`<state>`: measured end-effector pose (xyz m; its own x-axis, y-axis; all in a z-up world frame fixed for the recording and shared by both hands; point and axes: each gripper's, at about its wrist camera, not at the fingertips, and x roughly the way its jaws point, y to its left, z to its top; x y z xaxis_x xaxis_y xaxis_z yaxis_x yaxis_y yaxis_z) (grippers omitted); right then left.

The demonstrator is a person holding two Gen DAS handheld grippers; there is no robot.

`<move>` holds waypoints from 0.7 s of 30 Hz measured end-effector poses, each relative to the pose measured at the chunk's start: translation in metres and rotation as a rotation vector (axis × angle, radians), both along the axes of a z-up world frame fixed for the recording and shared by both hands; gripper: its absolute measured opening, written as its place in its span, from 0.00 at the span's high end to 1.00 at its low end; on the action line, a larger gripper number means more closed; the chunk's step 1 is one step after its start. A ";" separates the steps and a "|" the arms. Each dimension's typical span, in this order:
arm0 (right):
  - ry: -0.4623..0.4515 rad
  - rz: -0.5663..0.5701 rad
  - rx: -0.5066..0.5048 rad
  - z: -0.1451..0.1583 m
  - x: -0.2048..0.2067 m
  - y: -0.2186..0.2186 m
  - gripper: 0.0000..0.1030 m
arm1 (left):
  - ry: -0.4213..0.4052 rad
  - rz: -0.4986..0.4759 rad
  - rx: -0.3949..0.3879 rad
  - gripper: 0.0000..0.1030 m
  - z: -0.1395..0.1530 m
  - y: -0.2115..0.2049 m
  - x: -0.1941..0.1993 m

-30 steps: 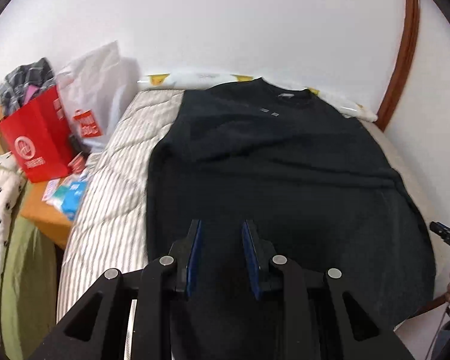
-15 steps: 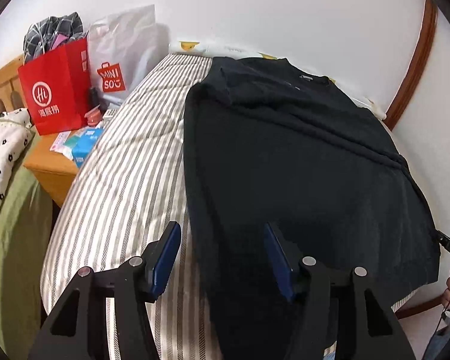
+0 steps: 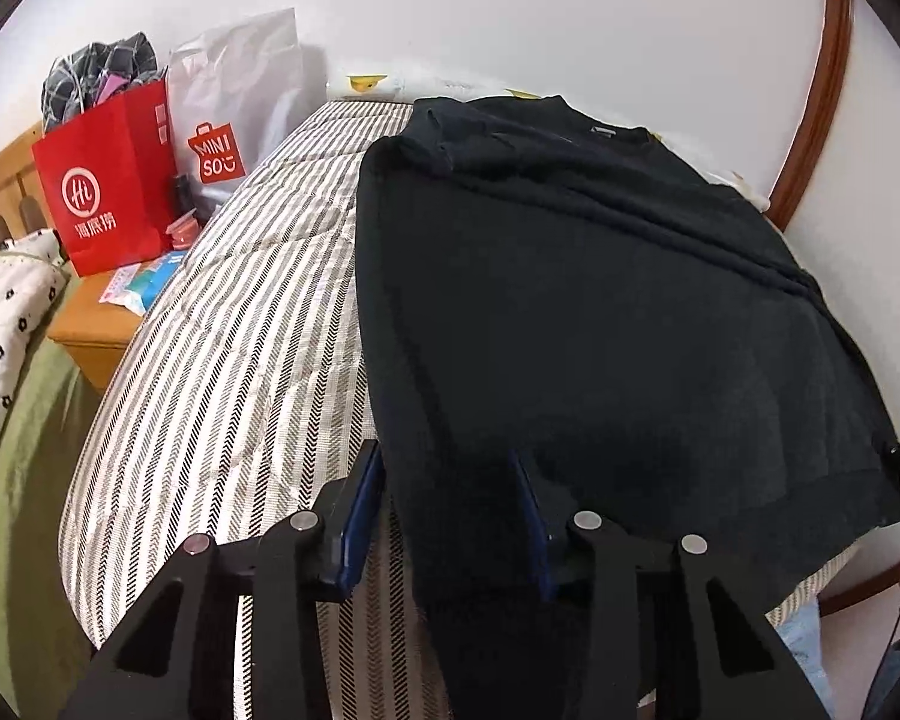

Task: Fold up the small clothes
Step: 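Move both open grippers to the sweatshirt hem and close on it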

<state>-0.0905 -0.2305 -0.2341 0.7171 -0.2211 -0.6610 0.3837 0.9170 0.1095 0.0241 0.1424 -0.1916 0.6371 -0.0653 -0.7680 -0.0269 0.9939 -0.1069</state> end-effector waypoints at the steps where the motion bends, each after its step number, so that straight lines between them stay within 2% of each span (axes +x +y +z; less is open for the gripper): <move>1: 0.001 0.000 -0.015 -0.001 0.000 0.002 0.55 | -0.003 -0.002 0.011 0.62 0.000 -0.001 0.000; 5: -0.024 0.010 -0.077 -0.004 -0.001 0.009 0.55 | -0.021 -0.011 0.054 0.62 -0.001 -0.006 -0.001; 8: -0.048 0.000 -0.059 -0.005 -0.001 0.006 0.55 | -0.031 -0.009 0.040 0.62 -0.001 -0.004 -0.003; 13: -0.009 0.009 -0.047 -0.002 -0.002 0.004 0.55 | -0.017 -0.012 0.025 0.62 -0.001 -0.003 -0.003; 17: -0.011 0.006 -0.037 -0.003 -0.004 0.000 0.54 | -0.001 -0.026 -0.008 0.62 0.000 0.003 0.006; 21: 0.001 -0.019 -0.023 0.002 0.016 -0.008 0.54 | 0.018 -0.008 -0.078 0.62 0.000 0.010 0.021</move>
